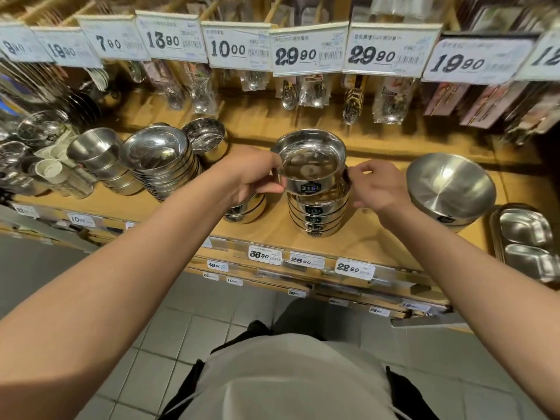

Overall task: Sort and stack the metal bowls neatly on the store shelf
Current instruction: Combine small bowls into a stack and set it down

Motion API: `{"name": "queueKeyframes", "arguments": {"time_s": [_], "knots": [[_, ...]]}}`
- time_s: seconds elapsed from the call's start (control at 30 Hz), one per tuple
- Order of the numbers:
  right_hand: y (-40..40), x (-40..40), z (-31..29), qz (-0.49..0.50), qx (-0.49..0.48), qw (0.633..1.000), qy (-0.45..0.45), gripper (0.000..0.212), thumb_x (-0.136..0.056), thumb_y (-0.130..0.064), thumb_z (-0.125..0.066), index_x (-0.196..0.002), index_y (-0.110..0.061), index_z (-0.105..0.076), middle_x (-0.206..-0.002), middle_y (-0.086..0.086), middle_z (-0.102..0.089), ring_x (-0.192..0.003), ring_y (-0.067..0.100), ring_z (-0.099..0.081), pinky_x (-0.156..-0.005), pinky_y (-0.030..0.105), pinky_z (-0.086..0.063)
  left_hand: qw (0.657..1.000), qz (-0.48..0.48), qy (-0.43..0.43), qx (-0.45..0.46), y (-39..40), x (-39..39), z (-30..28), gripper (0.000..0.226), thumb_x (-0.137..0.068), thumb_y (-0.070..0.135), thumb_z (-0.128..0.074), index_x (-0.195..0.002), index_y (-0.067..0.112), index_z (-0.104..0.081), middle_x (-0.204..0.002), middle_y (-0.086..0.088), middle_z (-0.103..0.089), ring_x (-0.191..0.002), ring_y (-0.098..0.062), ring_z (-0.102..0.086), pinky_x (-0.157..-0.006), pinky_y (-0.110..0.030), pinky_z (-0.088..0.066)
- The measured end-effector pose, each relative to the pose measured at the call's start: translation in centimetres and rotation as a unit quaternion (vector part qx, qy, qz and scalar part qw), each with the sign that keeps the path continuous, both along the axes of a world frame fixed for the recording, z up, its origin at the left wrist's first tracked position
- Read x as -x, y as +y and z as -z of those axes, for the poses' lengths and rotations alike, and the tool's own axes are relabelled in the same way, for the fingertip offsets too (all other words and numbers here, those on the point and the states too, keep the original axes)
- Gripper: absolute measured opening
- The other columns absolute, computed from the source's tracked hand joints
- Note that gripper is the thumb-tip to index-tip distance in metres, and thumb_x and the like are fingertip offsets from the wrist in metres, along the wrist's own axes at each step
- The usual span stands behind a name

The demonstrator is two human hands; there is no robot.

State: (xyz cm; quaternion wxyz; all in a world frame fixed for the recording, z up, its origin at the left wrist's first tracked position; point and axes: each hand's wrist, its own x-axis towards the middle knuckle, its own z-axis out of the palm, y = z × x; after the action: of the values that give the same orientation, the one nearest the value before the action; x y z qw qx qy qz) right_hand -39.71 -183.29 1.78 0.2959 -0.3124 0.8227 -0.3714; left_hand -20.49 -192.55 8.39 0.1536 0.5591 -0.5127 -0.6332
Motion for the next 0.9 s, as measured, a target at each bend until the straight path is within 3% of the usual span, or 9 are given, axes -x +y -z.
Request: {"name": "queueKeyframes", "arguments": {"time_s": [0.07, 0.13, 0.23, 0.37, 0.5, 0.57, 0.67, 0.8, 0.9], "knots": [[-0.1, 0.5, -0.3, 0.033, 0.019, 0.999, -0.013, 0.041, -0.096, -0.042, -0.054, -0.099, -0.006, -0.073, -0.072, -0.006, -0.064, -0.064, 0.021, -0.072, -0.077, 0.042, -0.063, 1.000, 0.003, 0.000, -0.006, 0.0, 0.5, 0.3, 0.019, -0.095, -0.009, -0.049, -0.081, -0.004, -0.060, -0.065, -0.013, -0.066, -0.053, -0.014, -0.068, -0.052, -0.020, -0.060], [-0.2, 0.8, -0.7, 0.046, 0.047, 0.995, -0.081, 0.045, -0.098, -0.042, -0.051, -0.105, -0.001, -0.070, -0.076, -0.003, -0.061, -0.070, 0.016, -0.067, -0.068, 0.038, -0.064, 1.000, 0.013, -0.002, -0.012, 0.0, 1.0, 0.7, 0.016, -0.097, -0.008, -0.049, -0.086, -0.003, -0.060, -0.074, -0.016, -0.066, -0.059, -0.017, -0.069, -0.054, -0.021, -0.061], [0.0, 0.7, -1.3, -0.010, 0.069, 0.989, -0.128, 0.033, -0.097, -0.046, -0.054, -0.091, -0.019, -0.072, -0.087, -0.004, -0.069, -0.078, 0.015, -0.068, -0.060, 0.028, -0.058, 1.000, 0.022, -0.022, -0.003, 0.0, 1.4, 1.4, 0.015, -0.097, -0.008, -0.050, -0.086, -0.003, -0.060, -0.081, -0.020, -0.067, -0.064, -0.021, -0.069, -0.060, -0.025, -0.062], [0.2, 0.4, -1.2, -0.065, 0.048, 0.995, -0.064, 0.032, -0.093, -0.042, -0.065, -0.116, -0.022, -0.072, -0.098, -0.004, -0.076, -0.068, 0.009, -0.074, -0.078, 0.034, -0.062, 0.998, 0.026, -0.051, 0.016, 0.1, 1.6, 2.0, 0.010, -0.096, -0.009, -0.054, -0.089, -0.004, -0.059, -0.095, -0.028, -0.066, -0.065, -0.024, -0.068, -0.053, -0.026, -0.062], [0.3, 0.1, -1.2, -0.064, 0.049, 0.994, -0.073, 0.032, -0.089, -0.030, -0.069, -0.119, -0.019, -0.070, -0.089, -0.001, -0.078, -0.076, 0.012, -0.076, -0.092, 0.043, -0.060, 0.998, 0.030, -0.054, 0.032, -0.2, 1.3, 2.3, 0.021, -0.095, -0.008, -0.057, -0.115, -0.004, -0.060, -0.104, -0.028, -0.067, -0.065, -0.022, -0.068, -0.053, -0.027, -0.063], [0.3, 0.0, -1.3, -0.059, 0.055, 0.994, -0.079, 0.033, -0.089, -0.029, -0.070, -0.120, -0.017, -0.070, -0.088, 0.000, -0.077, -0.076, 0.013, -0.077, -0.094, 0.044, -0.059, 0.997, 0.028, -0.049, 0.047, -0.4, 1.2, 2.3, 0.022, -0.096, -0.006, -0.058, -0.118, -0.003, -0.062, -0.102, -0.026, -0.067, -0.065, -0.021, -0.068, -0.053, -0.027, -0.062], [0.3, -0.2, -1.3, -0.048, 0.067, 0.993, -0.086, 0.030, -0.091, -0.026, -0.071, -0.119, -0.016, -0.069, -0.089, 0.001, -0.076, -0.072, 0.011, -0.076, -0.089, 0.037, -0.061, 0.996, 0.031, -0.053, 0.061, -0.4, 1.2, 2.5, 0.010, -0.097, -0.002, -0.059, -0.106, 0.000, -0.064, -0.093, -0.022, -0.068, -0.065, -0.021, -0.069, -0.055, -0.028, -0.063], [0.8, -0.4, -1.2, -0.039, 0.057, 0.994, -0.086, 0.031, -0.092, -0.025, -0.069, -0.122, -0.015, -0.067, -0.091, 0.003, -0.075, -0.075, 0.015, -0.076, -0.087, 0.036, -0.061, 0.994, 0.035, -0.072, 0.075, -0.8, 1.1, 3.3, 0.021, -0.096, 0.003, -0.063, -0.116, -0.004, -0.064, -0.096, -0.022, -0.072, -0.069, -0.021, -0.070, -0.065, -0.034, -0.063], [0.9, -0.4, -0.9, -0.028, 0.056, 0.994, -0.091, 0.028, -0.094, -0.030, -0.067, -0.119, -0.018, -0.067, -0.095, 0.002, -0.072, -0.077, 0.017, -0.074, -0.065, 0.024, -0.059, 0.996, 0.021, -0.054, 0.070, -0.7, 1.0, 3.6, 0.015, -0.097, 0.013, -0.066, -0.109, 0.003, -0.065, -0.094, -0.018, -0.073, -0.065, -0.017, -0.070, -0.062, -0.030, -0.064]]}}
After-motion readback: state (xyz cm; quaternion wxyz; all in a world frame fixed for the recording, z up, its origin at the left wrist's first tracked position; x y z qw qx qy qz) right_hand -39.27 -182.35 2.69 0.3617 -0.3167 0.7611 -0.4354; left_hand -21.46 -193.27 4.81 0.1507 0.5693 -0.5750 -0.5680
